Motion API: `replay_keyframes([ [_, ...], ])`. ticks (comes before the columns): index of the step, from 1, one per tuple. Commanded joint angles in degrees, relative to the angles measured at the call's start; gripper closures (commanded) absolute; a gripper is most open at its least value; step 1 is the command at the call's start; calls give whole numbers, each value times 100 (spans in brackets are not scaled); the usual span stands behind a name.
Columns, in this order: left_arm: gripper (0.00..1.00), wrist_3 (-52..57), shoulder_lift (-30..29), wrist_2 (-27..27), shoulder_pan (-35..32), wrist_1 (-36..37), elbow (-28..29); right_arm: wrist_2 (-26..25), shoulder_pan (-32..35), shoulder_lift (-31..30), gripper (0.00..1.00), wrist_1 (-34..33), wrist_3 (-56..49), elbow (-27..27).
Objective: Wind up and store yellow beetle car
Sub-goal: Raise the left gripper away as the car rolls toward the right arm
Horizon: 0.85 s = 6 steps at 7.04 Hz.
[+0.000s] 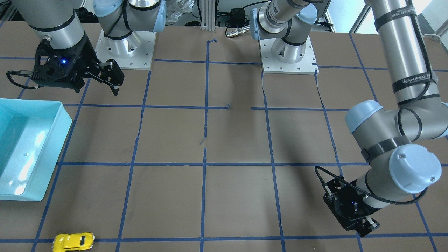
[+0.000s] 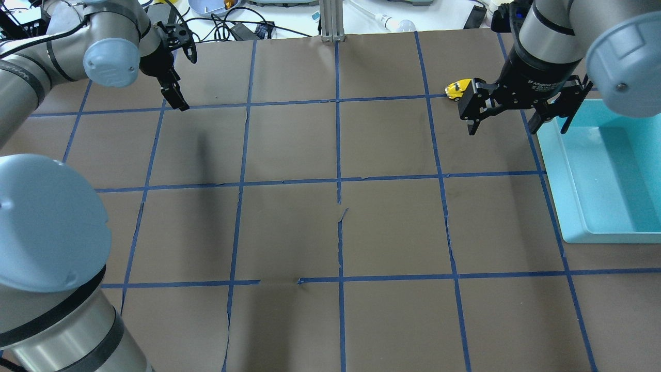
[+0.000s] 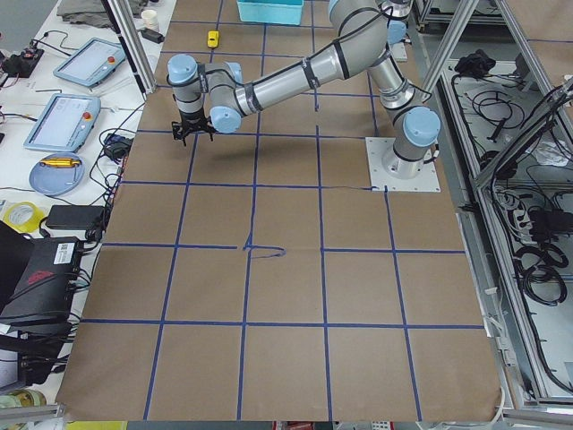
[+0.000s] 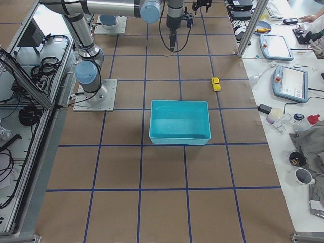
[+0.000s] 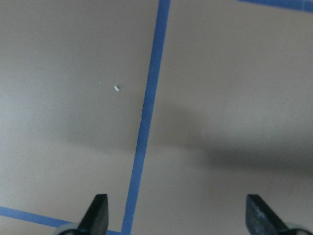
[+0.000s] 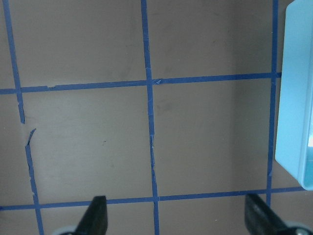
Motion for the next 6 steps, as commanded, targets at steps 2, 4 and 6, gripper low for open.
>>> replay_keyframes([
  [2, 0, -3569, 769, 12, -175, -189, -124, 0, 0, 11, 0, -19, 0, -1],
  [4, 0, -4963, 1356, 12, -394, -845, -273, 18, -44, 19, 0, -150, -9, -1],
  [6, 0, -5709, 2147, -31, -544, -1514, -614, 35, -97, 133, 0, -852, -183, -1],
])
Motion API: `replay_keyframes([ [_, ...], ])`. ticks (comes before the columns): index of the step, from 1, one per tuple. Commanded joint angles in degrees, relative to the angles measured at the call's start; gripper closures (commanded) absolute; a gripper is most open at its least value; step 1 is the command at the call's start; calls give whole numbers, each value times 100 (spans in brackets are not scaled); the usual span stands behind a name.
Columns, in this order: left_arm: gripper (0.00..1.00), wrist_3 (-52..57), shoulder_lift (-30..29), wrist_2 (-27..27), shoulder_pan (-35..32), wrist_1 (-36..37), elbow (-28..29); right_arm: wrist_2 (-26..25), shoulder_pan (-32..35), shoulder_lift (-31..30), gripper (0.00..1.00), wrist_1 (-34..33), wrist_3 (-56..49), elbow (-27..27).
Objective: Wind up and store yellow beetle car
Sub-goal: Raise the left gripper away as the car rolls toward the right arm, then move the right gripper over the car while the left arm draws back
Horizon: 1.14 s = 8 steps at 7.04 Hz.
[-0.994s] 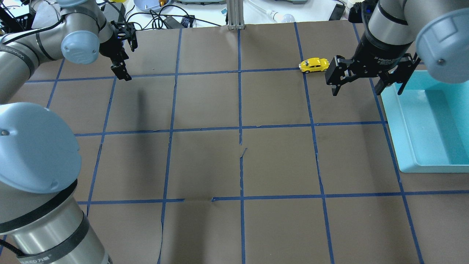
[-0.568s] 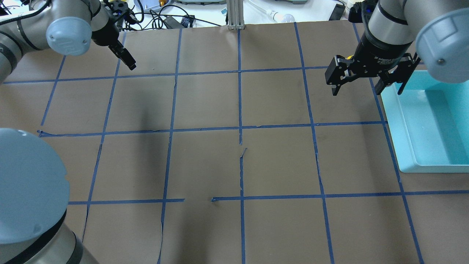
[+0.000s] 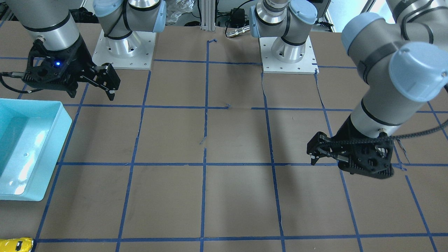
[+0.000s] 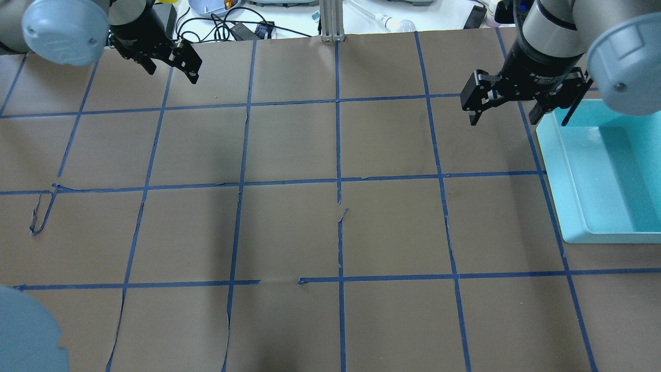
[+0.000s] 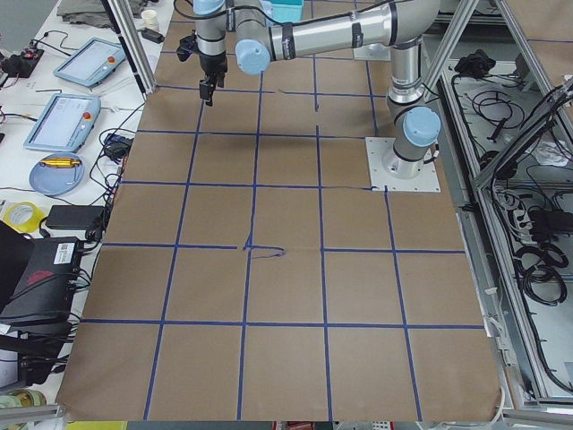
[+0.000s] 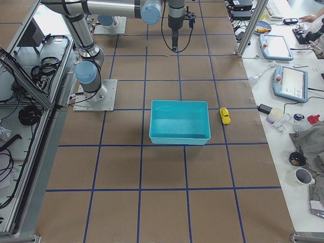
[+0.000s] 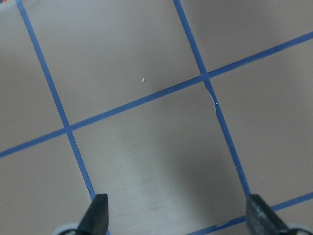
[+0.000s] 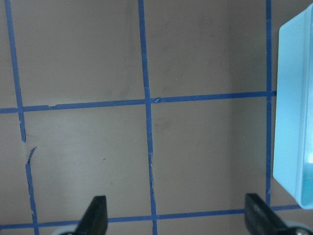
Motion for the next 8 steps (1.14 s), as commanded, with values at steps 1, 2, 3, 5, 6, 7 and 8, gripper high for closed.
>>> replay_keyframes([
  [1, 0, -581, 795, -68, -238, -475, -526, -12, -67, 255, 0, -357, -94, 0],
  [2, 0, -695, 1042, -68, -492, -467, -799, -3, -233, 370, 0, -357, -163, -8],
  [3, 0, -914, 1192, -16, -704, -467, -915, 75, -556, 449, 0, -357, -964, 0],
  [5, 0, -1371, 1360, -59, -994, -694, -942, 102, -1111, 861, 0, -793, -2978, -70],
  [6, 0, -1364, 1387, 2, -1031, -713, -942, 102, -1253, 1046, 0, -927, -3081, -87],
  [7, 0, -1364, 1396, 2, -979, -740, -942, 94, -1263, 1204, 0, -1398, -3473, -157],
  [8, 0, -1321, 1396, -7, -961, -783, -934, 94, -1272, 1362, 0, -1855, -4130, -262],
])
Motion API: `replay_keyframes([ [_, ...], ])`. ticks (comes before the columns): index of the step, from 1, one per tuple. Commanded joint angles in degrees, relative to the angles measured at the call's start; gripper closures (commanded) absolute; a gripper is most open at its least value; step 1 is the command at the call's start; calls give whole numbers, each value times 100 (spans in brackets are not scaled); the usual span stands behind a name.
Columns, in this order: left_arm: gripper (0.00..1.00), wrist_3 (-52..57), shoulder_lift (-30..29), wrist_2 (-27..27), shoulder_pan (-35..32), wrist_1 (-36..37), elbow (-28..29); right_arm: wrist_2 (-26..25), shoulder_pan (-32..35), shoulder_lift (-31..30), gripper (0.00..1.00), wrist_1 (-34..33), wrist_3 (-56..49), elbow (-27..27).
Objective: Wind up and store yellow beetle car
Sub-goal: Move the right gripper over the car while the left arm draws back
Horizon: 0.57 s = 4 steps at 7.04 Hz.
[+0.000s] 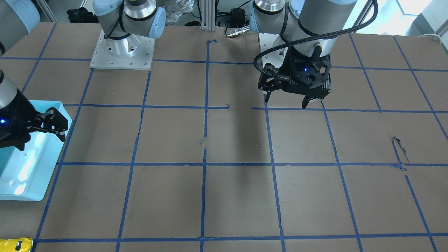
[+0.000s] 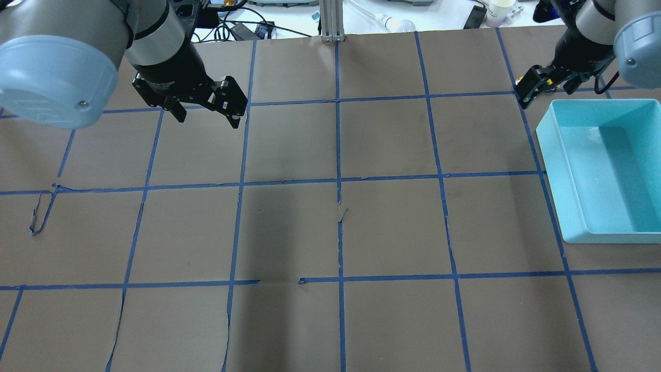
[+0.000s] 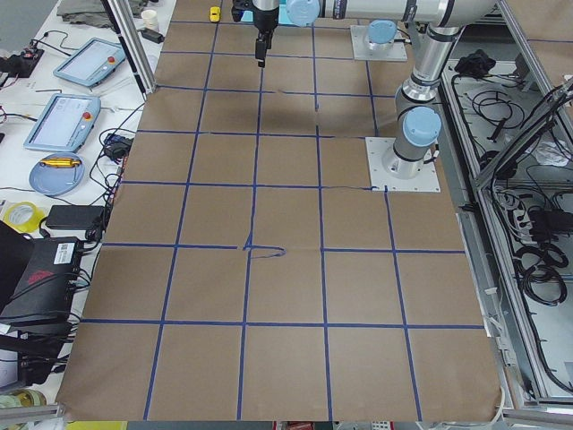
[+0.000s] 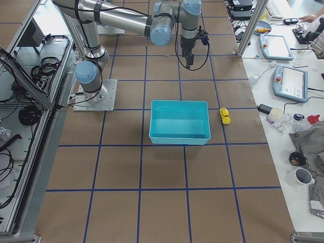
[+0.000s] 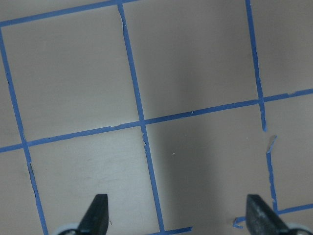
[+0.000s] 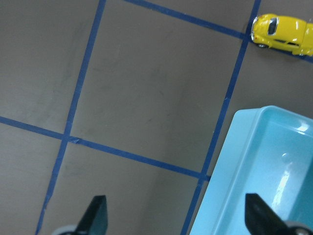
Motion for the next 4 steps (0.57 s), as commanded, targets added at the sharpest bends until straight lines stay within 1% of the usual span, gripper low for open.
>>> replay_keyframes([
  [1, 0, 59, 10, -17, 53, -42, 22, -1, -100, 376, 0, -563, -1471, -210],
  [4, 0, 59, 10, -35, 88, -33, 14, -9, -127, 825, 0, -598, -2224, -807],
])
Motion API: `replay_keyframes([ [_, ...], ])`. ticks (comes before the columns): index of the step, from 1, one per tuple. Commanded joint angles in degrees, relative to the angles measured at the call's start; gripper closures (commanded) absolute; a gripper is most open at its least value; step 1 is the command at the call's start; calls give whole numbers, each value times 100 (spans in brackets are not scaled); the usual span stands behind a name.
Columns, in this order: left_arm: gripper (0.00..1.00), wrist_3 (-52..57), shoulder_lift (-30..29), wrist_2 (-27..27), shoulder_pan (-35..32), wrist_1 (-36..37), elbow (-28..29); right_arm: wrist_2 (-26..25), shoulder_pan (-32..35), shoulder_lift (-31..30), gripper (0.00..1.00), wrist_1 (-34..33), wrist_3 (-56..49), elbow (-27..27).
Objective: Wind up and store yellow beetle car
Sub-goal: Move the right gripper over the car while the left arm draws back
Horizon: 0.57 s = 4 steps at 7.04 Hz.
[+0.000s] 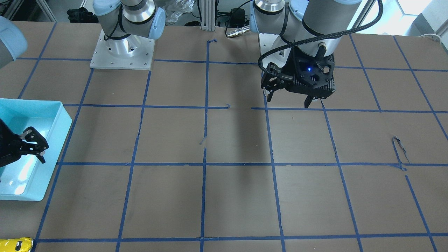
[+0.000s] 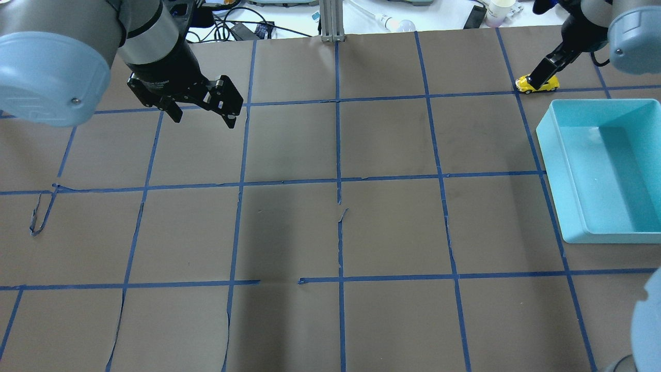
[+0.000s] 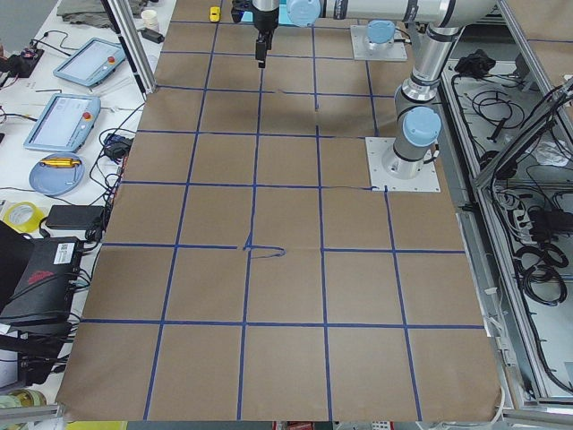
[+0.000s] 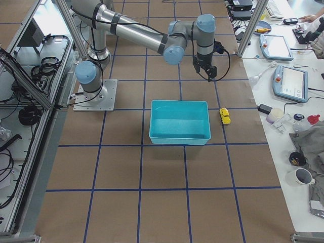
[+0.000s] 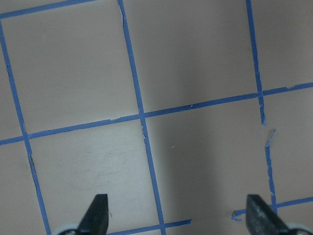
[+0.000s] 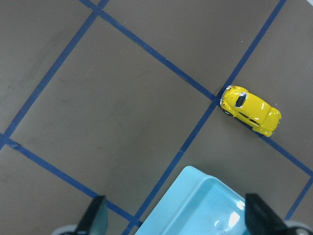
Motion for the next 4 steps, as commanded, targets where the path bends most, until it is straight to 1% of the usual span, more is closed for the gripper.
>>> replay_keyframes([
  [1, 0, 2, 1, -5, 22, 3, 0, -50, -8, 400, 0, -31, -581, -458],
  [3, 0, 2, 1, -14, 31, 20, 0, -68, -69, 830, 0, -31, -1012, -801],
  [4, 0, 2, 1, -14, 31, 47, 0, -77, -191, 1085, 0, -40, -1571, -977],
])
